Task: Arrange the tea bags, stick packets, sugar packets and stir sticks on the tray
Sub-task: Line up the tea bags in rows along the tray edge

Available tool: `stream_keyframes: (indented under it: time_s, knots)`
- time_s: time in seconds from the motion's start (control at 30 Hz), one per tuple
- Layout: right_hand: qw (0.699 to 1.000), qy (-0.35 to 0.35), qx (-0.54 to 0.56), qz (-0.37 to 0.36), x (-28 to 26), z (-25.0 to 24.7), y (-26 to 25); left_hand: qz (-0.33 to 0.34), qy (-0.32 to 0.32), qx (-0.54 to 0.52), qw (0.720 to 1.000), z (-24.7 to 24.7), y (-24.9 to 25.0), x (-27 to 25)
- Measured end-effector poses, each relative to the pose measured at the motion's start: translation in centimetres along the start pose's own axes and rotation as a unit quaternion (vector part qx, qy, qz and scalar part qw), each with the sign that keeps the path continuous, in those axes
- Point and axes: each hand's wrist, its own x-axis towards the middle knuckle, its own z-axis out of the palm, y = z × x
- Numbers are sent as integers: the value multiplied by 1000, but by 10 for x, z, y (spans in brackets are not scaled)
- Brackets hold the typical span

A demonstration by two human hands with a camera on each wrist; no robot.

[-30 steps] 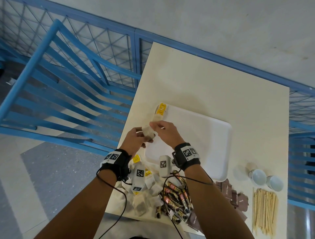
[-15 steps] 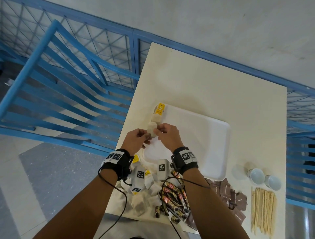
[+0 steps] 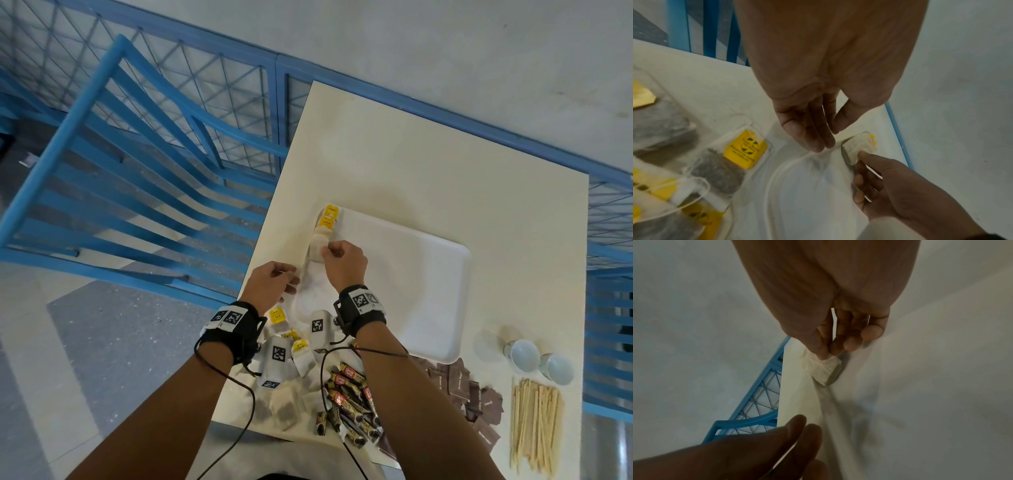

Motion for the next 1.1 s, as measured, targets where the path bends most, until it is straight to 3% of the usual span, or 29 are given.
stream_keyframes:
  time_s: [0.33, 0.63, 0.87, 1.0, 1.1]
  knots:
    - [999, 23, 33, 12, -5, -5, 1, 1, -9, 22, 1000, -3, 0, -5]
    - [991, -107, -8, -80, -57, -15, 15, 83, 1, 150, 985, -27, -12, -33]
    - [965, -173, -105, -166, -117, -7, 48, 149, -44, 300, 941, -51, -54, -60]
    - [940, -192, -215, -181, -140, -1, 68, 208, -58, 418, 882, -54, -73, -71]
    - [931, -179, -265, -175, -151, 3, 74, 240, -39, 439, 865, -55, -88, -69]
